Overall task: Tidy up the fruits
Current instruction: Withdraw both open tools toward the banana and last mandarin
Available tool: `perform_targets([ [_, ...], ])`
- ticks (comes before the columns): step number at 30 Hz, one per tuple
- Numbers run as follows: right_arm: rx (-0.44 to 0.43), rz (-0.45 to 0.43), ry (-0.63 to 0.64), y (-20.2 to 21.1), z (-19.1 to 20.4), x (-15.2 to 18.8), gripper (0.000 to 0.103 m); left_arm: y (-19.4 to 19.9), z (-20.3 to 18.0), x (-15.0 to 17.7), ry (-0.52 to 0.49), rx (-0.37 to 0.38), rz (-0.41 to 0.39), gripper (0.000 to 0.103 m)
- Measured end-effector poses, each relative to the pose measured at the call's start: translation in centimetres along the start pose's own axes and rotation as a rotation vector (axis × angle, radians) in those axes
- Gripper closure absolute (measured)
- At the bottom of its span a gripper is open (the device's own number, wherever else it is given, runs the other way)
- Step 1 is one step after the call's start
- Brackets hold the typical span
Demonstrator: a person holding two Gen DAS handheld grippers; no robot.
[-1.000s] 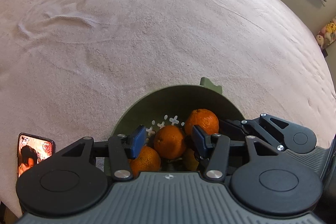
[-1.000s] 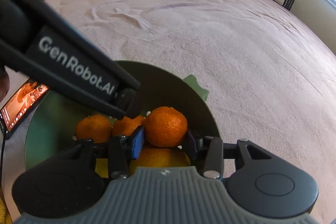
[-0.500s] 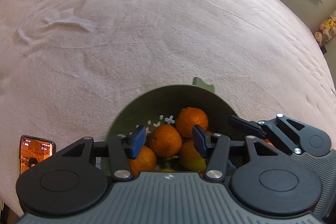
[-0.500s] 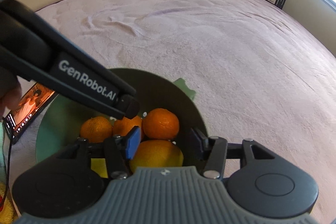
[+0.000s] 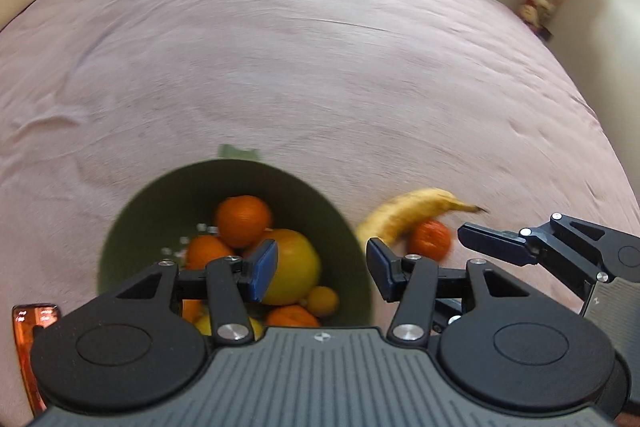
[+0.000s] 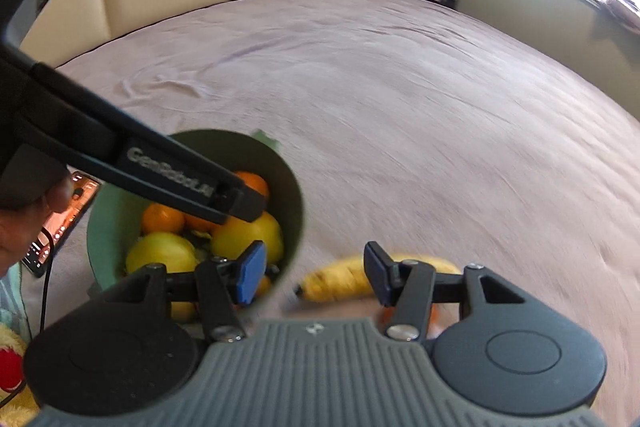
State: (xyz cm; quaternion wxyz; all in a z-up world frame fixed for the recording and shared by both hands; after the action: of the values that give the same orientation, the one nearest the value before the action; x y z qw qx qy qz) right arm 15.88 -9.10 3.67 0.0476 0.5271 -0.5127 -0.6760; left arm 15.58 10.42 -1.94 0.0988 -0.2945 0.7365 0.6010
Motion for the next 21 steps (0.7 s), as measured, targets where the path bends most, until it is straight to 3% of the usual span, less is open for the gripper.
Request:
perform_targets([
  [11,0.092,0.048,-0.138,1.2,-3.0,4.7,0.051,-1.1,-4.3,2.9,-0.140,0.044,0.020,0.043],
  [21,0.131,0.044,-0.154,0.4,-3.9,8.3,0.051,-1.8,-6.4,4.3,-0.212,0.110,-0.036,0.043],
])
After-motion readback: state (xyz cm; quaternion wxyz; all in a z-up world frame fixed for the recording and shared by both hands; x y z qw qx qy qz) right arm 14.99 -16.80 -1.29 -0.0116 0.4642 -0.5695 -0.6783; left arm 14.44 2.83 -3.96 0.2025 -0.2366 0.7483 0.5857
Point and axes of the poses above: each gripper's, at about its wrist camera, not at the fingertips, and y roughly against the way its jaws point, z to its left, x to its underside, the point moved 3 cm from there along -y, roughly the way its jaws point, and after that the axes turned 7 degrees about y, right-handed, at the moved point
